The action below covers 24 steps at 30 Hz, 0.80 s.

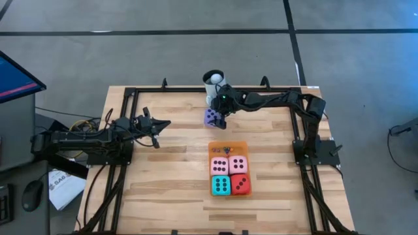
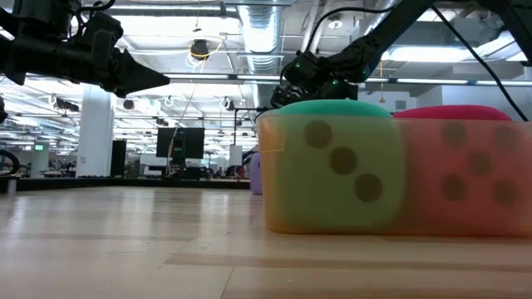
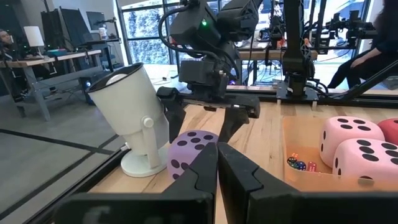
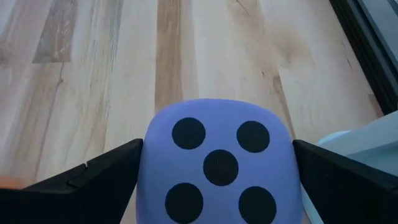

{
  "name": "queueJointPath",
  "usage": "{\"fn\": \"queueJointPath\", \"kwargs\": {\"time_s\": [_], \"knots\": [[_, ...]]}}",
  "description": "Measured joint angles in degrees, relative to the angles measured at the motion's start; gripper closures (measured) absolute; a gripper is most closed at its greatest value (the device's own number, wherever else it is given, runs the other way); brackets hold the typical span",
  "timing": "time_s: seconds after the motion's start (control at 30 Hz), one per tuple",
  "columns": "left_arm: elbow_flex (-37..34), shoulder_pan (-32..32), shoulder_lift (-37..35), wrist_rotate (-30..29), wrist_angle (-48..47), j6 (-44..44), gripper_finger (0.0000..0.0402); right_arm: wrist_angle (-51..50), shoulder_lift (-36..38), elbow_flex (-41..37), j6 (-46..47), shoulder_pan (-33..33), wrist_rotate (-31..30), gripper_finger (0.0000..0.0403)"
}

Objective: Pick & Place Dice
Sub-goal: Put the large purple dice into the orange bin

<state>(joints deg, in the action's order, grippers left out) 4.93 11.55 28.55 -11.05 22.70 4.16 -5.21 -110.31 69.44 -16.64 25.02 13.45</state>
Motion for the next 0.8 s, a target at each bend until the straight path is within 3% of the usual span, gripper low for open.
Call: {"fn": "queueJointPath", "kwargs": {"time_s": [0.8], "knots": [[0.0,0.0,0.0,0.0,0.0,0.0,0.0401,-7.0,0.0,0.0,1.7,-0.2,0.1,0.0002]]}}
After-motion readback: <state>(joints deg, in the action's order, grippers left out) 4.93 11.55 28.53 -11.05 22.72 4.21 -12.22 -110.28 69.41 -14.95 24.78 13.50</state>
